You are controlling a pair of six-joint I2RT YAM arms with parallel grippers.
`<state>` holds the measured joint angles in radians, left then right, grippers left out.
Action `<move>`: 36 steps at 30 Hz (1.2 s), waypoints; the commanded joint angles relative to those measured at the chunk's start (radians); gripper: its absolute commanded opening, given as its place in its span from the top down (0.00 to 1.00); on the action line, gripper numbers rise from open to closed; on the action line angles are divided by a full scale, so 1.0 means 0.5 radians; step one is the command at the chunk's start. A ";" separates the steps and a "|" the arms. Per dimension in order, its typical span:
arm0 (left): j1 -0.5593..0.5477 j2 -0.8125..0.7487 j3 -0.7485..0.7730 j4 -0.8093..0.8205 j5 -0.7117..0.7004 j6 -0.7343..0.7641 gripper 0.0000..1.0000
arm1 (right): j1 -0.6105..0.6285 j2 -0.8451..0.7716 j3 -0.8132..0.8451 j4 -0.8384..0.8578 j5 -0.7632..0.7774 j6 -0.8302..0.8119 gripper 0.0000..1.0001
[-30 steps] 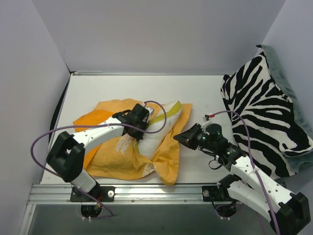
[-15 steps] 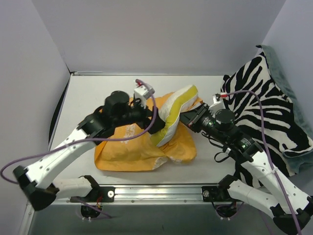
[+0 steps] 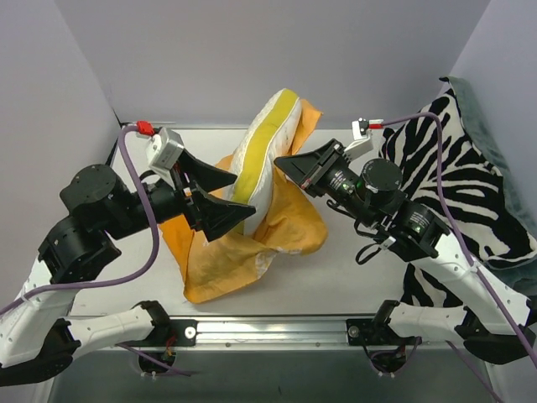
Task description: Put the pillow into the pillowcase
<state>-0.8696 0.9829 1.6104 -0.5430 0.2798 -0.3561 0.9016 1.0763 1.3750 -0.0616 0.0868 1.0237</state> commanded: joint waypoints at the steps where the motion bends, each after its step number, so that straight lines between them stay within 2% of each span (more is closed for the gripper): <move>1: -0.165 0.010 -0.091 -0.135 -0.200 -0.012 0.03 | 0.074 -0.011 0.177 0.258 0.243 -0.105 1.00; 2: -0.318 0.001 -0.116 -0.135 -0.301 0.037 0.03 | 0.126 0.001 0.216 0.267 0.295 -0.136 1.00; 4: -0.448 0.028 -0.086 -0.156 -0.534 0.101 0.03 | 0.172 0.035 0.269 0.295 0.329 -0.228 1.00; 5: -0.567 0.092 -0.043 -0.172 -0.544 0.184 0.02 | 0.206 0.044 0.323 0.298 0.396 -0.261 1.00; 9: -0.700 0.270 0.135 -0.202 -0.593 0.319 0.03 | 0.362 0.081 0.486 0.295 0.501 -0.461 1.00; 10: -0.700 0.295 0.148 -0.215 -0.624 0.329 0.05 | 0.390 0.078 0.508 0.301 0.535 -0.549 1.00; 14: -0.648 0.344 0.120 -0.310 -1.294 0.326 0.22 | 0.595 0.017 0.563 0.371 0.719 -0.820 1.00; 15: -0.593 0.341 0.117 -0.307 -1.345 0.320 0.25 | 0.645 -0.017 0.563 0.396 0.768 -0.875 1.00; 16: -0.389 0.335 0.114 -0.313 -1.369 0.307 0.32 | 0.745 -0.026 0.557 0.451 0.838 -0.927 1.00; 17: -0.259 0.335 0.123 -0.313 -1.373 0.256 0.35 | 0.789 -0.039 0.548 0.485 0.866 -1.028 1.00; 18: -0.128 0.335 0.132 -0.304 -1.285 0.231 0.37 | 0.826 -0.051 0.545 0.519 0.882 -1.071 1.00; 19: 0.181 0.341 0.145 -0.295 -1.208 0.221 0.39 | 0.872 -0.057 0.542 0.580 0.909 -1.108 1.00; 21: 0.355 0.408 0.215 -0.301 -1.179 0.185 0.38 | 0.964 -0.045 0.551 0.626 0.912 -1.197 1.00; 22: 0.355 0.436 0.243 -0.292 -1.225 0.209 0.37 | 0.985 -0.033 0.560 0.660 0.909 -1.228 1.00; 24: 0.359 0.510 0.319 -0.264 -1.198 0.243 0.29 | 1.047 -0.005 0.612 0.672 0.888 -1.304 1.00; 25: 0.359 0.534 0.344 -0.264 -1.186 0.240 0.23 | 1.068 0.007 0.631 0.697 0.882 -1.335 1.00; 26: 0.368 0.565 0.372 -0.273 -1.176 0.225 0.13 | 1.093 0.022 0.661 0.712 0.888 -1.366 1.00; 27: 0.374 0.556 0.390 -0.249 -1.140 0.218 0.10 | 1.129 0.047 0.680 0.730 0.894 -1.448 1.00; 29: 0.368 0.383 0.311 -0.123 -0.849 0.258 0.06 | 1.157 0.084 0.710 0.792 0.912 -1.528 1.00; 30: 0.371 0.287 0.231 0.084 -0.723 0.258 0.03 | 1.160 0.117 0.729 0.810 0.928 -1.556 1.00; 31: 0.368 0.183 0.030 0.198 -0.561 0.255 0.02 | 1.160 0.133 0.729 0.877 0.940 -1.639 1.00; 32: 0.374 -0.010 -0.048 0.345 -0.462 0.203 0.03 | 1.157 0.151 0.735 0.908 0.949 -1.688 1.00; 34: 0.371 -0.115 -0.113 0.329 -0.361 0.157 0.03 | 1.151 0.219 0.766 0.951 0.977 -1.795 1.00; 36: 0.371 -0.149 -0.082 0.172 -0.183 0.151 0.02 | 1.121 0.262 0.775 0.952 0.977 -1.811 1.00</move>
<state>-0.6865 0.9813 1.5505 -0.4927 0.0132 -0.2687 1.4670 1.1912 1.6989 0.1707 0.5735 0.2012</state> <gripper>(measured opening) 0.975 0.034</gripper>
